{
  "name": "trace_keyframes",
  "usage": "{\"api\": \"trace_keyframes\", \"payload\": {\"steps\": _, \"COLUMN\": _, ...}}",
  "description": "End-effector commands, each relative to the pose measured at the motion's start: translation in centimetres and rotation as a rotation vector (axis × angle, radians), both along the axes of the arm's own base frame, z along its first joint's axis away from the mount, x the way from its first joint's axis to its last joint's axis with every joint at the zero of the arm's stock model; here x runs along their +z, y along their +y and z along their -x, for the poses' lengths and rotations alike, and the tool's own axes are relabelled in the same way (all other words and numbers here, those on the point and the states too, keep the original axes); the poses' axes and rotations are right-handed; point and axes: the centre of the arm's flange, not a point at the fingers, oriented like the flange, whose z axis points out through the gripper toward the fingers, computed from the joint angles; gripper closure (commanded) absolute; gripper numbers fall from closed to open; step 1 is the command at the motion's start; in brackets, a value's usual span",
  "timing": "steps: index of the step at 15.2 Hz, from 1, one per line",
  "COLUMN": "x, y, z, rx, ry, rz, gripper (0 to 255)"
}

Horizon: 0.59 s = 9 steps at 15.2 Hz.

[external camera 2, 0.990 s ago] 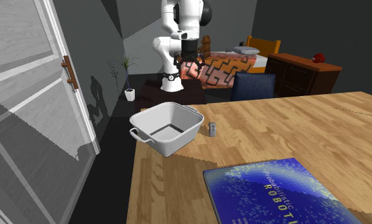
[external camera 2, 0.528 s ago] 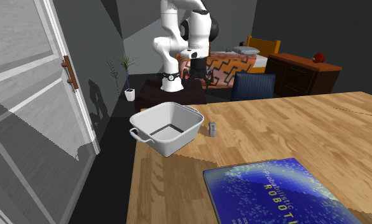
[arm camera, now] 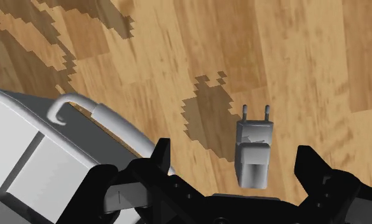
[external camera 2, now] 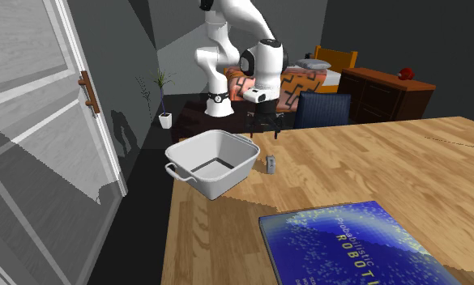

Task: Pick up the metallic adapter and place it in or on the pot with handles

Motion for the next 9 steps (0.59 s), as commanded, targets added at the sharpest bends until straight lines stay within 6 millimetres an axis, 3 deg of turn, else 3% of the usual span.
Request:
{"api": "trace_keyframes", "payload": {"steps": 1, "x": -2.6, "y": 1.1, "z": -1.2, "rx": -0.002, "ry": 0.004, "rz": 0.0, "gripper": 0}}
{"api": "trace_keyframes", "payload": {"steps": 4, "x": -5.6, "y": 2.8, "z": -3.2, "rx": -0.004, "ry": 0.009, "rz": 0.0, "gripper": 0}}
{"api": "trace_keyframes", "payload": {"steps": 9, "x": -8.0, "y": 2.9, "z": -3.3, "rx": -0.005, "ry": 0.01, "rz": 0.0, "gripper": 0}}
